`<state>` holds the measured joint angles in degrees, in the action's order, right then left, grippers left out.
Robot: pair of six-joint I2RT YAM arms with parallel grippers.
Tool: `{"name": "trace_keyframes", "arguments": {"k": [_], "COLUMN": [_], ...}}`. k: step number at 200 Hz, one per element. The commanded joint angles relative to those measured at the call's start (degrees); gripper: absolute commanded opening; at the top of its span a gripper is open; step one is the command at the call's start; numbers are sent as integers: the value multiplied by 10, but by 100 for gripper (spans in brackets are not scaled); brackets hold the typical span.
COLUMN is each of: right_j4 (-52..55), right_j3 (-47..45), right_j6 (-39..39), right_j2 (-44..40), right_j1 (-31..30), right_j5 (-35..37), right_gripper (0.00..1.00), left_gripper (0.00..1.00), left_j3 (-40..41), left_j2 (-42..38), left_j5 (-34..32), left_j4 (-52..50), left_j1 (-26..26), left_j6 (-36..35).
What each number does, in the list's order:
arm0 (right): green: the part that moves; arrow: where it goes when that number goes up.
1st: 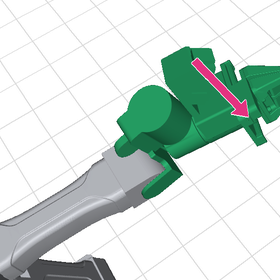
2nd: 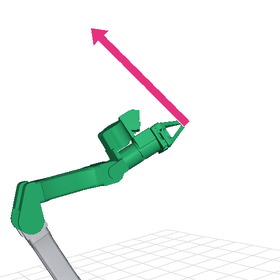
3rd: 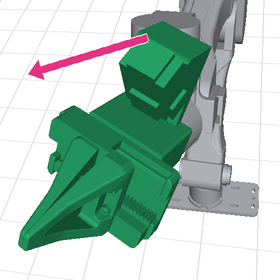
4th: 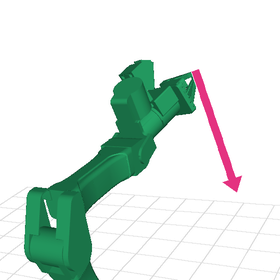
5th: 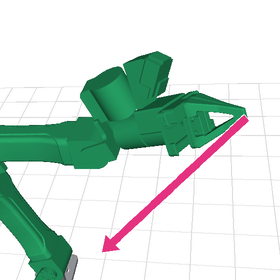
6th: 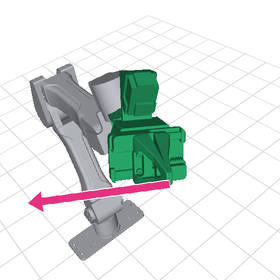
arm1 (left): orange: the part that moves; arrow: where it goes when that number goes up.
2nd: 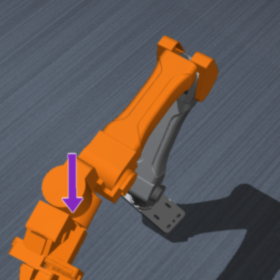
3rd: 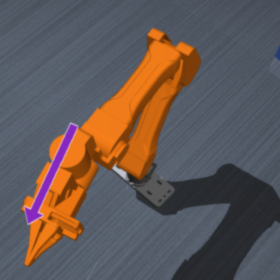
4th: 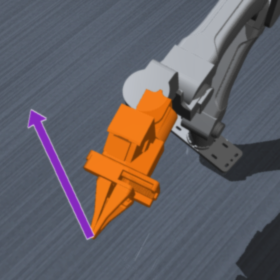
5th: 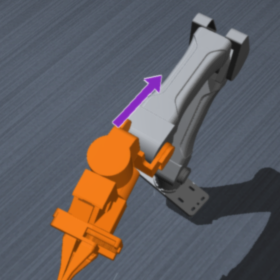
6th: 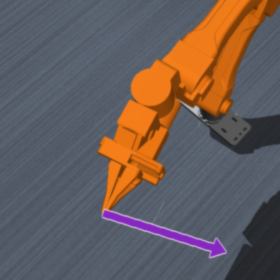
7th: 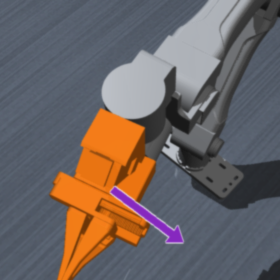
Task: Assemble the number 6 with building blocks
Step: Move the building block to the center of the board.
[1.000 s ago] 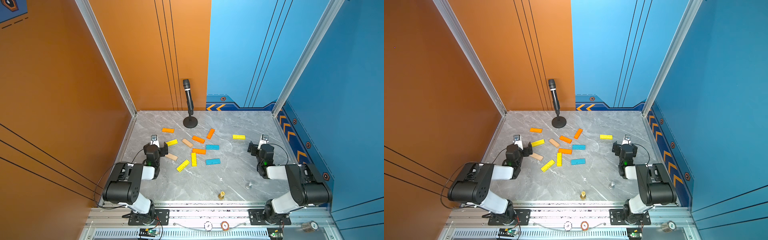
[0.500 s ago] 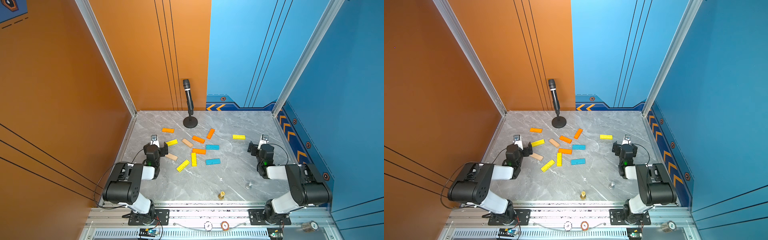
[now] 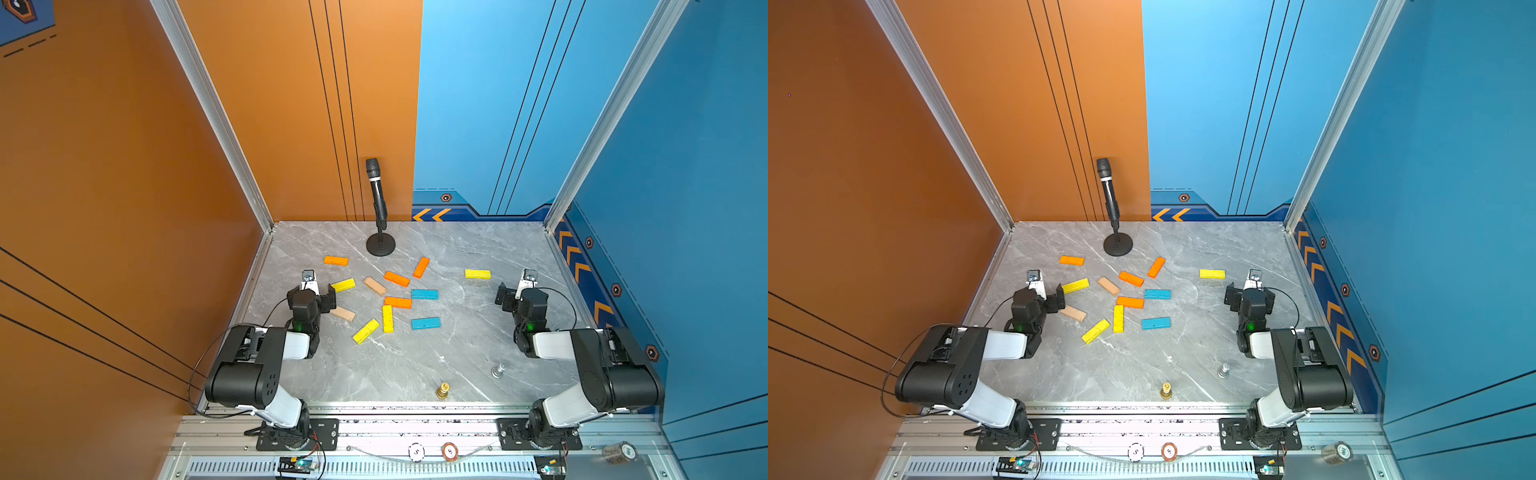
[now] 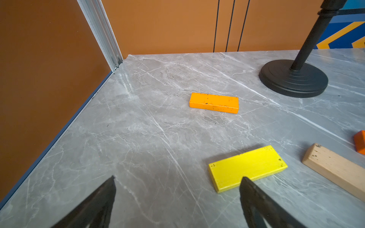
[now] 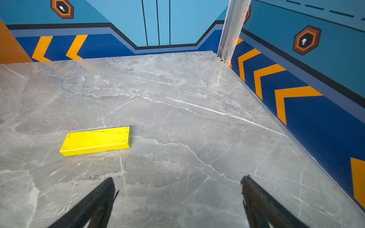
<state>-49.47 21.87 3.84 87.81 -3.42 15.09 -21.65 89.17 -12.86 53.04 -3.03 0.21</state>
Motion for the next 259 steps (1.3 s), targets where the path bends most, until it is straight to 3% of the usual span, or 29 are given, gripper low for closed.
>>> {"name": "trace_keyframes", "arguments": {"k": [1, 16, 36, 68, 98, 121, 151, 202, 259], "right_j4": [19, 73, 175, 279, 359, 442, 534, 670, 793], "right_j3": [0, 14, 50, 90, 127, 168, 218, 341, 485], "right_j6": [3, 4, 17, 85, 161, 213, 221, 200, 175], "right_j2": [-30, -68, -117, -185, -214, -215, -192, -69, 69], "right_j1": [-10, -22, -25, -21, -32, -53, -118, -185, -192], "right_j5": [43, 83, 108, 131, 116, 94, 69, 7, 18], "right_gripper": [99, 99, 99, 99, 99, 99, 99, 99, 99], "left_gripper": [98, 98, 98, 98, 98, 98, 98, 98, 98], "left_j3": [-3, -17, -82, -157, -247, -300, -330, -398, -414], "left_j2": [-2, -29, -75, -117, -141, -154, -161, -102, -67], "left_j5": [-1, -21, -38, -71, -99, -80, -17, 91, 161], "left_j4": [-7, -50, -205, -337, -499, -608, -704, -759, -768], "left_j1": [-5, -15, -23, -33, -52, -55, -51, -60, -69], "left_j6": [-12, -19, -20, 18, 50, 81, 138, 142, 146]}}
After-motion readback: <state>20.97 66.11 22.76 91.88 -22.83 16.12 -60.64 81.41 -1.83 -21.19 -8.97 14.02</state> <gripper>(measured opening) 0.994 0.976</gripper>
